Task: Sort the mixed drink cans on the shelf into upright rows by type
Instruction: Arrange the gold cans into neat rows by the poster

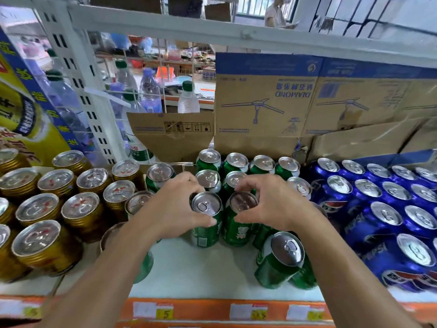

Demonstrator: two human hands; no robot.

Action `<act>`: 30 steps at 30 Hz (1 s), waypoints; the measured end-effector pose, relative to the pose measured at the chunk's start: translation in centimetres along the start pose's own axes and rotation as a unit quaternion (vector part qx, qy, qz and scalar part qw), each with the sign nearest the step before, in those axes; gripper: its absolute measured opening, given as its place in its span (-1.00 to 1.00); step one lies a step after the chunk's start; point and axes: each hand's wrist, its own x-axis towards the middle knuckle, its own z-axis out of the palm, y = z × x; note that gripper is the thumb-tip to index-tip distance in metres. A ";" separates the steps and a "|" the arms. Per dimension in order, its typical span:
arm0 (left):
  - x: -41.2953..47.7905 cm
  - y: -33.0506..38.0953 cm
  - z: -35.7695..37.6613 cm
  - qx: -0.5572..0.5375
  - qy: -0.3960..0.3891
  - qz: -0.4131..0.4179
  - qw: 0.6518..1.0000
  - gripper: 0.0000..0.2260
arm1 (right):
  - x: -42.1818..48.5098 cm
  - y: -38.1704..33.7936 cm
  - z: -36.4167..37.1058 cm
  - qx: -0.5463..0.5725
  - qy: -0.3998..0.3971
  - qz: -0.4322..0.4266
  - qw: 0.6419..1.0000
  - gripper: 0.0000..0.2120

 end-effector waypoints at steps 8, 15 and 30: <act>0.6 -0.3 0.1 0.031 -0.084 -0.008 0.996 -0.40 | 0.5 0.6 1.1 -0.009 -0.019 -0.006 1.000 -0.55; -0.2 1.3 1.9 0.022 0.018 -0.116 0.993 -0.44 | 0.2 0.7 0.8 -0.027 -0.014 -0.028 0.999 -0.53; 0.0 0.6 0.8 -0.032 -0.007 -0.034 0.999 -0.54 | -0.1 0.6 1.2 -0.005 0.010 -0.008 1.000 -0.63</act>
